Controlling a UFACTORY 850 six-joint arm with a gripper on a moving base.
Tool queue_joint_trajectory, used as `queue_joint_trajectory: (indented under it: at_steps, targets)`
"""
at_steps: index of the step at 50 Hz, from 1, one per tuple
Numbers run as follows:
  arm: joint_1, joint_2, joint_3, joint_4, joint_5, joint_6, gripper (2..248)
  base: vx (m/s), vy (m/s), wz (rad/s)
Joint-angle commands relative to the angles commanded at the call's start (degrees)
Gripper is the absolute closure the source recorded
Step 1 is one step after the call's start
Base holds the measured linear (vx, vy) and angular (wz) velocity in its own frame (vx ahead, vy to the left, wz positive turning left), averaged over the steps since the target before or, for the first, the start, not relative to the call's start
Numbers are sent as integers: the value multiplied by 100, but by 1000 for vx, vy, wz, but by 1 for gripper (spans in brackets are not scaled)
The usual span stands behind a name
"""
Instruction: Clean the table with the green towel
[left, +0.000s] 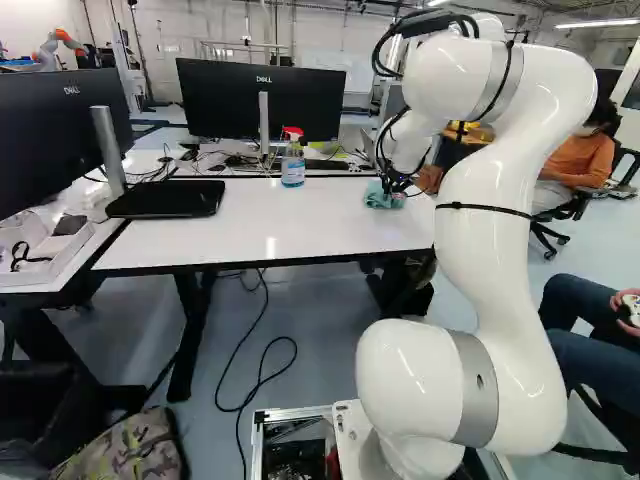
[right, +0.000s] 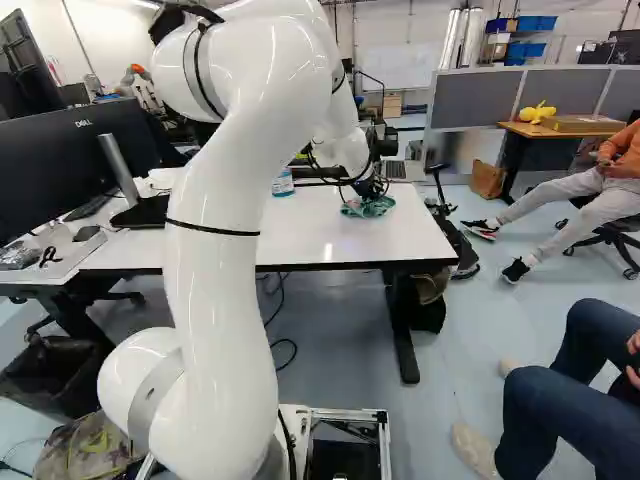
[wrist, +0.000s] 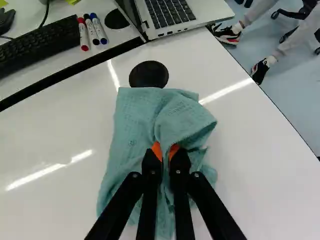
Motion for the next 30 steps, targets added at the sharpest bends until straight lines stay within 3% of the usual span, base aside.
queue_joint_trajectory:
  at_steps: [18,30]
  targets:
    - [-242,63,86,0,0,0,216,0,0,0]
    - [-248,64,79,0,0,0,216,0,0,0]
